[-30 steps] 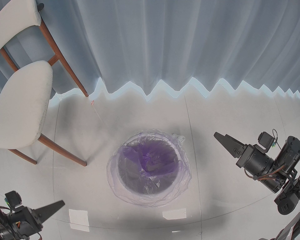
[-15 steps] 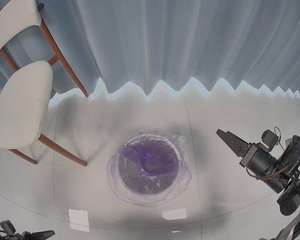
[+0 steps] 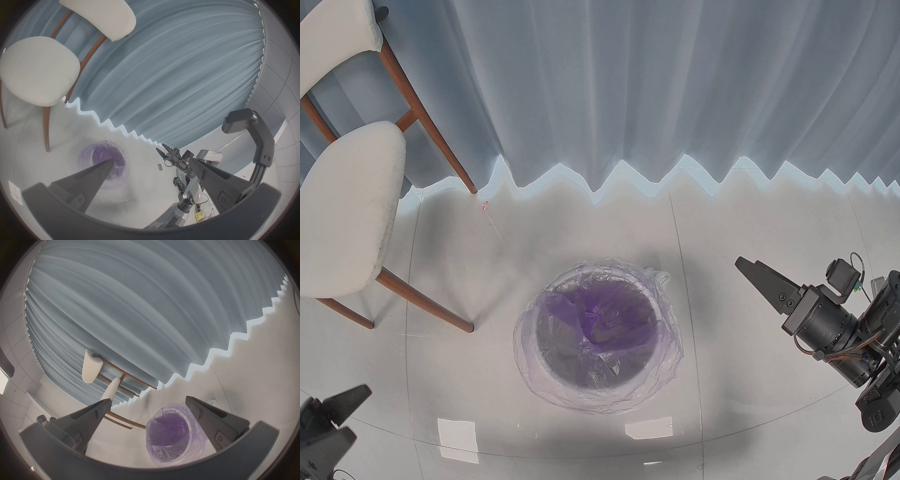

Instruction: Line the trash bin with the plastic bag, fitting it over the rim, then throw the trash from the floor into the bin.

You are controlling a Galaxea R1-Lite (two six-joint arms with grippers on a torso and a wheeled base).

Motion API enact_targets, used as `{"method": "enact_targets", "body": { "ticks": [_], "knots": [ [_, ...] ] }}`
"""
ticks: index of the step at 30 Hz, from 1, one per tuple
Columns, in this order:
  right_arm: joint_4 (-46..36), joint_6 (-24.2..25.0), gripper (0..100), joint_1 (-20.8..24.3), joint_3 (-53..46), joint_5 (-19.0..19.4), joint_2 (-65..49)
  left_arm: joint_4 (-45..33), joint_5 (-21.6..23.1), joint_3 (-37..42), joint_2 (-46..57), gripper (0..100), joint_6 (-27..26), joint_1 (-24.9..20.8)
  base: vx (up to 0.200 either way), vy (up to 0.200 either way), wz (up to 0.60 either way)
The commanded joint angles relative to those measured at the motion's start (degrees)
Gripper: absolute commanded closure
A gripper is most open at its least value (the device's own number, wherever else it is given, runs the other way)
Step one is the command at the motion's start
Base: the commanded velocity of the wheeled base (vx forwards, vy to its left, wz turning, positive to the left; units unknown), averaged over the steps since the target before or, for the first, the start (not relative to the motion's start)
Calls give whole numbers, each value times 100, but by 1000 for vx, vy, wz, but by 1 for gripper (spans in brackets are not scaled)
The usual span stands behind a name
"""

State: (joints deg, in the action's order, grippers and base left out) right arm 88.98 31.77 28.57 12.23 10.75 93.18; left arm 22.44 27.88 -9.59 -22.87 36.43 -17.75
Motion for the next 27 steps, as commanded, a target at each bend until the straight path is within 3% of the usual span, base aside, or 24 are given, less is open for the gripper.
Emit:
{"method": "enact_targets", "body": {
  "ticks": [1,4,6,10,16,27],
  "knots": [
    [58,5,0,17,-54,6,130,5165,-503,-1009,-7715,0,-804,-897,0,0,0],
    [67,5,0,-10,-63,6,262,6264,-1303,-957,-8735,0,-918,-1038,0,0,0],
    [76,-4,0,-1,-107,-3,376,6738,-1531,-878,-9262,0,-1015,-1064,0,0,0],
    [85,-22,0,25,-115,-3,569,6589,-1452,-842,-9016,0,-936,-1055,0,0,0],
    [85,-30,0,34,-124,-3,631,6589,-1092,-1124,-8752,0,-311,-871,0,0,0],
    [85,-30,0,25,-115,-3,640,6589,-951,-1071,-8778,0,-347,-844,-200,0,0]
  ]
}}
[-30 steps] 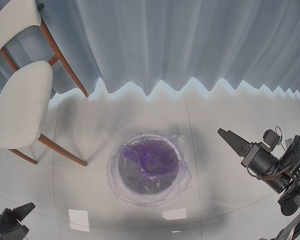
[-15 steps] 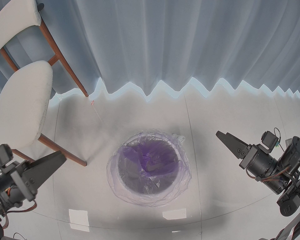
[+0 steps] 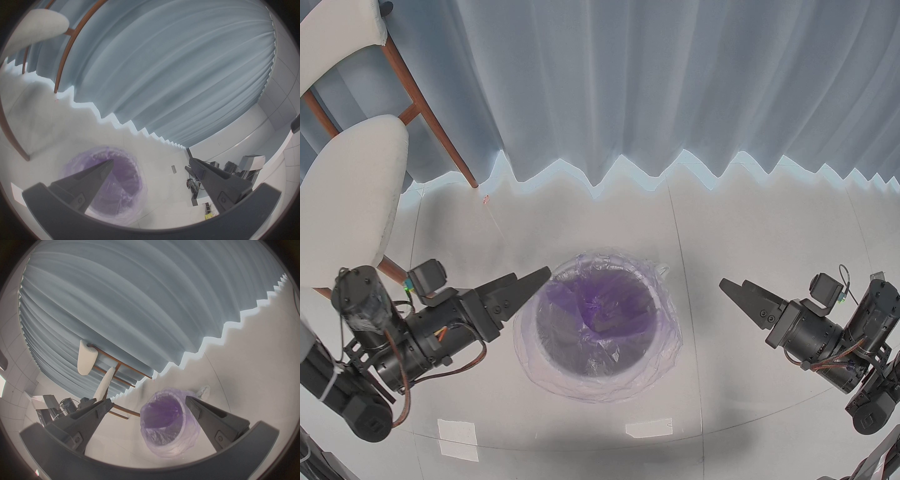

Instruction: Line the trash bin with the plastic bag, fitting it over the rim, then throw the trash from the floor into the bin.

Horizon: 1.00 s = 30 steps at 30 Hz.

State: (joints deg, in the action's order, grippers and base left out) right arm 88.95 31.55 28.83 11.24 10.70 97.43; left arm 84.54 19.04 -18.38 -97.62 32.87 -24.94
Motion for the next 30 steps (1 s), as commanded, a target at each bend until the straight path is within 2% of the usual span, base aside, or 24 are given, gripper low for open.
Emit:
{"method": "enact_targets", "body": {
  "ticks": [1,7,16,21,22,30],
  "knots": [
    [87,-8,0,0,-17,2,215,379,-76,-201,-1312,0,1,-107,-200,0,0],
    [87,-8,0,0,-17,2,215,388,-120,-201,-1347,0,-17,-90,-200,0,0],
    [87,0,0,-18,-17,-7,224,379,-138,-148,-1435,0,-17,-99,0,0,0],
    [87,0,0,-202,27,-51,373,388,-182,-43,-1910,0,-8,-160,0,0,0],
    [96,0,0,-334,63,-130,514,388,-199,-113,-2305,0,-17,-151,0,0,0],
    [96,0,0,-405,133,-183,576,396,-234,-201,-2973,0,-17,-63,0,0,0]
  ]
}}
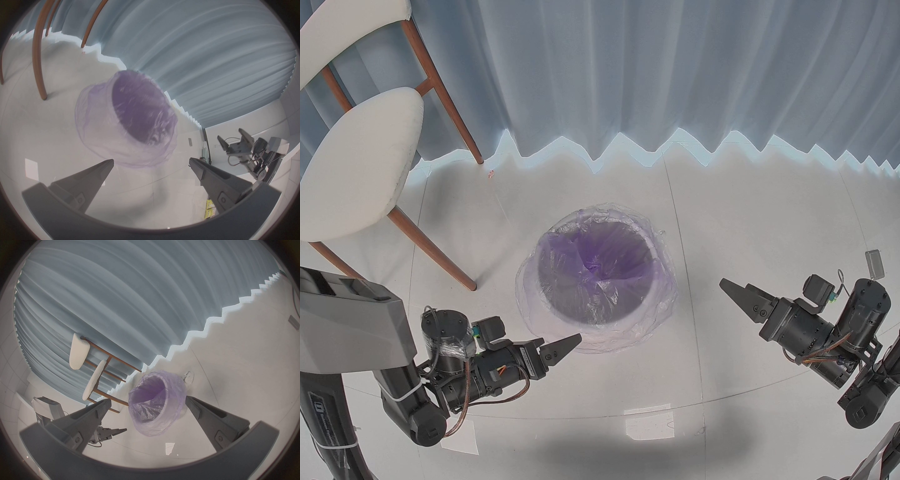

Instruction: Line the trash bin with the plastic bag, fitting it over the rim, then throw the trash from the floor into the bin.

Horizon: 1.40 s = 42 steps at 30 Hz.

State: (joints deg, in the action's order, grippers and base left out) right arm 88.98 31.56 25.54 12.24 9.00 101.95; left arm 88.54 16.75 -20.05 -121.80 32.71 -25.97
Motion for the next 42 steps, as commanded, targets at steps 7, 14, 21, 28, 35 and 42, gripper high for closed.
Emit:
{"method": "enact_targets", "body": {
  "ticks": [7,14,21,28,35,42],
  "knots": [
    [93,-1,0,-75,33,-12,97,5,-234,45,-1057,0,-678,92,0,0,0],
    [93,-71,0,-40,15,-12,88,5,-286,-104,-1338,0,-678,171,0,0,0],
    [93,-71,0,-31,15,-12,97,5,-304,-376,-1391,0,-432,311,0,0,0],
    [93,-71,0,-40,15,-12,97,-3,-330,-1080,-1426,0,500,180,0,0,0],
    [93,-54,0,-40,24,-12,141,-3,-471,-1616,-1795,0,922,127,0,0,0],
    [93,-54,0,-49,15,-12,141,-3,-471,-1774,-1997,0,939,188,0,0,0]
  ]
}}
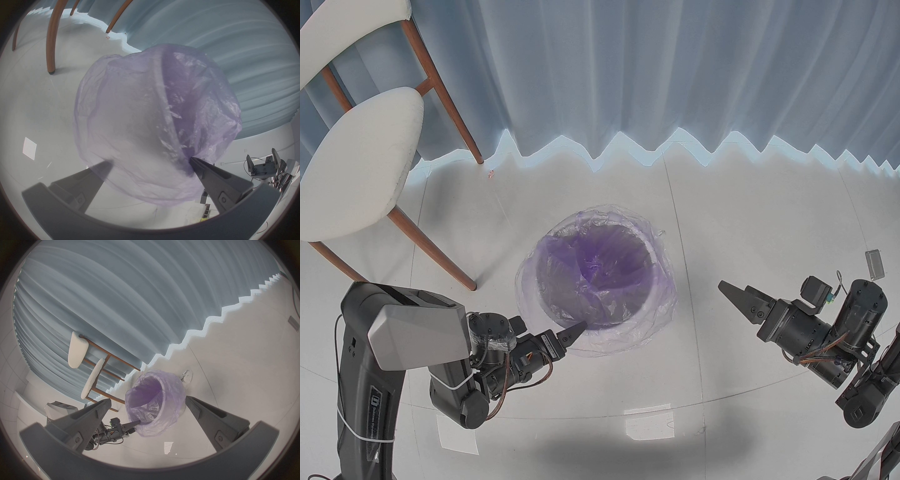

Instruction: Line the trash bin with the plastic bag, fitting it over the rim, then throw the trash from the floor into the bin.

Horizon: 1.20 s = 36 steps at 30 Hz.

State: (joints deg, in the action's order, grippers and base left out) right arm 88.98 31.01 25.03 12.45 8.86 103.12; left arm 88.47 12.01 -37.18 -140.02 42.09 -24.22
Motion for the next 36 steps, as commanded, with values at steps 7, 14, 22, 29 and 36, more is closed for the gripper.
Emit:
{"method": "enact_targets", "body": {
  "ticks": [7,14,22,29,36],
  "knots": [
    [93,1,0,2,-5,10,50,13,74,123,-96,0,-26,-56,0,0,0],
    [93,-8,0,11,-5,10,41,13,21,123,151,0,-52,-91,0,0,0],
    [93,-8,0,20,-5,10,24,13,12,194,318,0,-61,-162,0,0,0],
    [93,-8,0,20,-14,10,24,13,38,493,643,0,-61,-153,0,0,0],
    [93,-8,0,20,-14,1,24,13,38,580,599,0,-105,-118,0,0,0]
  ]
}}
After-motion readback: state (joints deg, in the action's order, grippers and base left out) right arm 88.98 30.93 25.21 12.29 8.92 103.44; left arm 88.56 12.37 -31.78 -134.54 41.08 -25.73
